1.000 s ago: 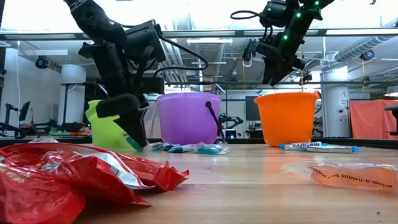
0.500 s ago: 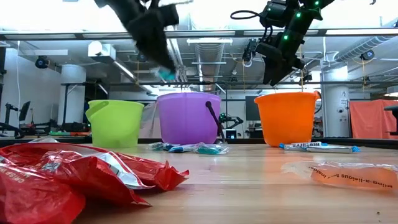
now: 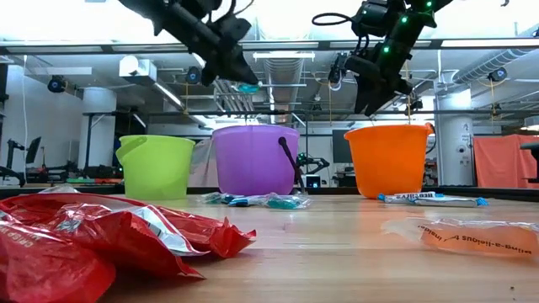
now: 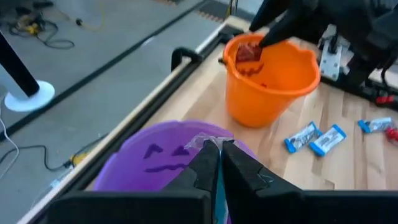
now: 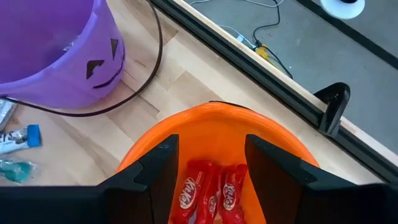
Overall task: Sort candy by brand, put in halloween buckets
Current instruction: Put the blue gummy into the purple bucket, then put the red chocolate into the orange bucket
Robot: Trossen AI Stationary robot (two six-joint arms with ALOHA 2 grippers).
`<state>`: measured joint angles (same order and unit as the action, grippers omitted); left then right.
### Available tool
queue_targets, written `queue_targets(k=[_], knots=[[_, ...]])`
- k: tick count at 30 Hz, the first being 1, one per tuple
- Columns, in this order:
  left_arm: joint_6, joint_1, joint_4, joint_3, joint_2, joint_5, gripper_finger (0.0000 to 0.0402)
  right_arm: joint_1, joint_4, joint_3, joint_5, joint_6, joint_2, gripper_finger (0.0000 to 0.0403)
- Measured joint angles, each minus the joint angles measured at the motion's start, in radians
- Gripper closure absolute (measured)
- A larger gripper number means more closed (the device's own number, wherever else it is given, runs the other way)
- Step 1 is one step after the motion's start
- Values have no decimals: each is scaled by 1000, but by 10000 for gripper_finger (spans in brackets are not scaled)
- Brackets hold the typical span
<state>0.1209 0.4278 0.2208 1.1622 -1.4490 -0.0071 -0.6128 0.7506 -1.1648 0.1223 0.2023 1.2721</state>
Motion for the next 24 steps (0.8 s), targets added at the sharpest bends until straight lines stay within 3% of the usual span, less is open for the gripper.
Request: queue_targets(k=[11,14,18,21,24], knots=[[-25,0,156,158,-118,-1,316,0,0,0,0,22,0,225],[-56,-5,359,224,-106,-1,298,0,12,0,0,26,0,225],[-27,-35,819,349,-44,19,288,0,27,0,0,25,0,225],[145,-83,1146,397,-1,90,288,0,26,0,0,20,0,225],[458,-175,1292,380,67,97,287,0,26,0,0,6,0,225]])
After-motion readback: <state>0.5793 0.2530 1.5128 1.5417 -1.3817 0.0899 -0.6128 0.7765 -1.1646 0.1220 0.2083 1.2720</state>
